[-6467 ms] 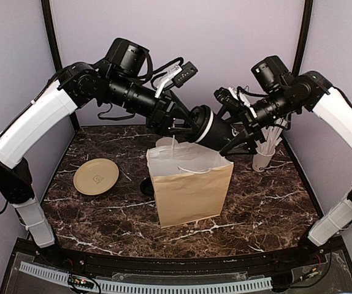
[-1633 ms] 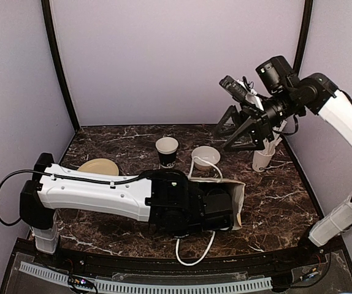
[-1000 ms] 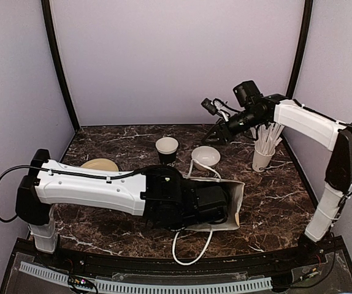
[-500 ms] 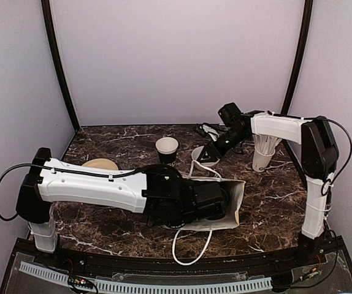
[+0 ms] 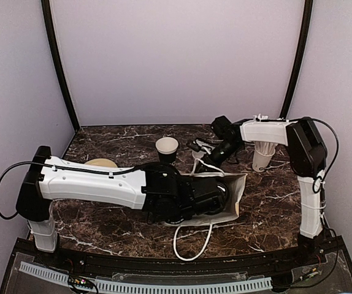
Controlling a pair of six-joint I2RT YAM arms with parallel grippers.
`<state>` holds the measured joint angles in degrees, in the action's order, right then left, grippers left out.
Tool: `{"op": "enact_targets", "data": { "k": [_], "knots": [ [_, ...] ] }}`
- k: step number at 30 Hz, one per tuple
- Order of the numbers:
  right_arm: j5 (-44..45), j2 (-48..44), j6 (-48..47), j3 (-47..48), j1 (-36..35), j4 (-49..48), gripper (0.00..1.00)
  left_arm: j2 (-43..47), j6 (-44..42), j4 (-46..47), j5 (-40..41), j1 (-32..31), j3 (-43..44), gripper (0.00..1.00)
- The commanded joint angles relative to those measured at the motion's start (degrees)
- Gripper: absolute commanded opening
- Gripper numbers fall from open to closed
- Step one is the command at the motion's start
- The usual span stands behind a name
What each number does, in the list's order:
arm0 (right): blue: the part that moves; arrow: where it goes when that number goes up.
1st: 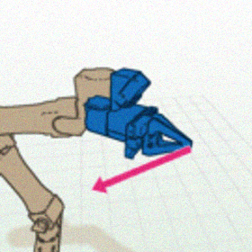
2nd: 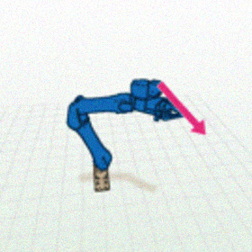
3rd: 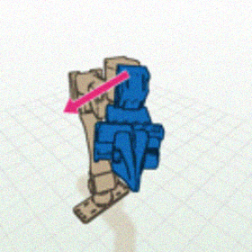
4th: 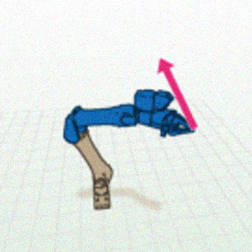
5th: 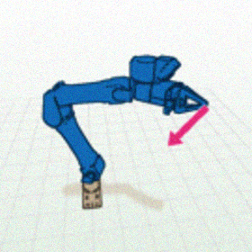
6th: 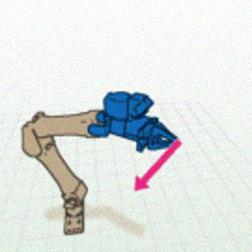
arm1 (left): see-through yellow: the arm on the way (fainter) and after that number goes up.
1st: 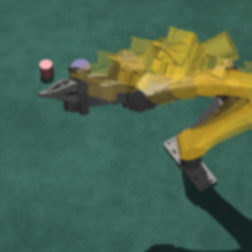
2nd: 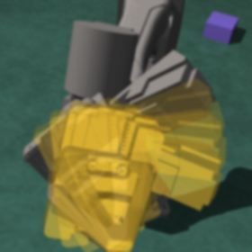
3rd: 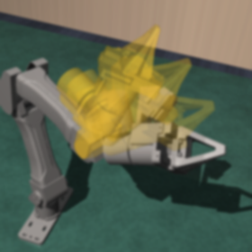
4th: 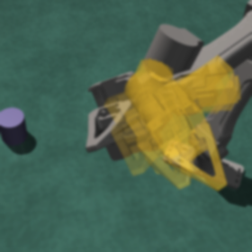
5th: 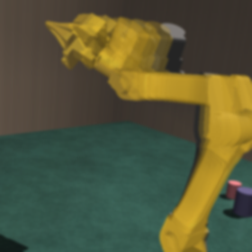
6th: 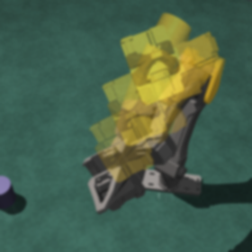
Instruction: Pack the takeout coffee
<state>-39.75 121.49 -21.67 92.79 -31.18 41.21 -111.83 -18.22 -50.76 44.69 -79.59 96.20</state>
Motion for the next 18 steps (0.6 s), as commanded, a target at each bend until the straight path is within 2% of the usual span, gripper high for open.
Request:
{"op": "enact_targets", "data": {
  "k": [1, 8, 18],
  "knots": [
    [-4.7, 1.9, -4.0, 2.0, -0.8, 4.7, 0.44, 2.8, -0.9, 0.2, -1.5, 0.8, -1.2, 0.42],
    [-5.6, 1.6, -6.4, 2.0, -1.1, 7.4, 0.43, 2.5, -1.0, -0.4, -4.4, 2.0, -0.4, 0.42],
    [1.4, -3.0, -1.6, 4.5, 1.1, 4.8, 0.47, 1.2, 2.3, -4.6, -14.8, 4.7, 4.1, 0.42]
  ]
}}
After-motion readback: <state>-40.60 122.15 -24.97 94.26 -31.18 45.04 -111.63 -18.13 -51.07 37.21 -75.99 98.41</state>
